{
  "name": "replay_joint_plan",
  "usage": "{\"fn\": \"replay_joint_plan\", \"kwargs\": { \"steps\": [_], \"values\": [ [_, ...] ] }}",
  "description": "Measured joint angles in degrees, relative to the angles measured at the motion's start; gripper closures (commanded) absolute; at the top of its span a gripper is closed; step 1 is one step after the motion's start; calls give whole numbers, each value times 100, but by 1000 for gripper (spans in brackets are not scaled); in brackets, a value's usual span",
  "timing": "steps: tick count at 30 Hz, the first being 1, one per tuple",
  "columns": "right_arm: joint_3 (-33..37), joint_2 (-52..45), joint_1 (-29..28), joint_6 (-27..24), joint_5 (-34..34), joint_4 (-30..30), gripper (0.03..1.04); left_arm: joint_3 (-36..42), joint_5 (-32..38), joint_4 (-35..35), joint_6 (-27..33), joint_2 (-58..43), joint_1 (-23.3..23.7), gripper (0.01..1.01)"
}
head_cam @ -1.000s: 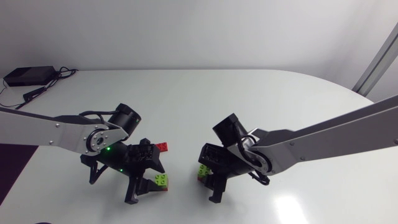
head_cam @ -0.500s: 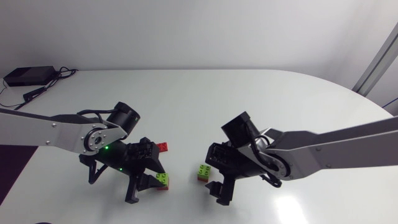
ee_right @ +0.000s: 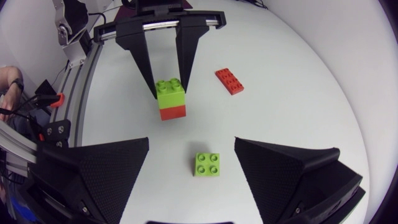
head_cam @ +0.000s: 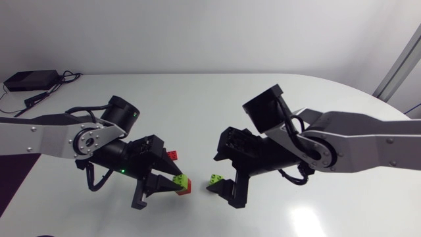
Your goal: Separate the duplo bricks
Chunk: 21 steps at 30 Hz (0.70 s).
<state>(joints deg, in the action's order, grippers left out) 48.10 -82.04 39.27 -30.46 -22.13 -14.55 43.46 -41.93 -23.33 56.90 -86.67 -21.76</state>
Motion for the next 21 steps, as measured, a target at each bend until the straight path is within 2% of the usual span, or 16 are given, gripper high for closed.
{"fn": "replay_joint_plan", "kwargs": {
  "steps": [13, 21],
  "values": [
    [356, -328, -214, 243, -1058, -188, 69, 103, -769, 0, -282, 426, 334, 625],
    [570, -509, -216, 262, -1266, -295, 70, 103, -949, -31, -302, 461, 332, 631]
  ]
}}
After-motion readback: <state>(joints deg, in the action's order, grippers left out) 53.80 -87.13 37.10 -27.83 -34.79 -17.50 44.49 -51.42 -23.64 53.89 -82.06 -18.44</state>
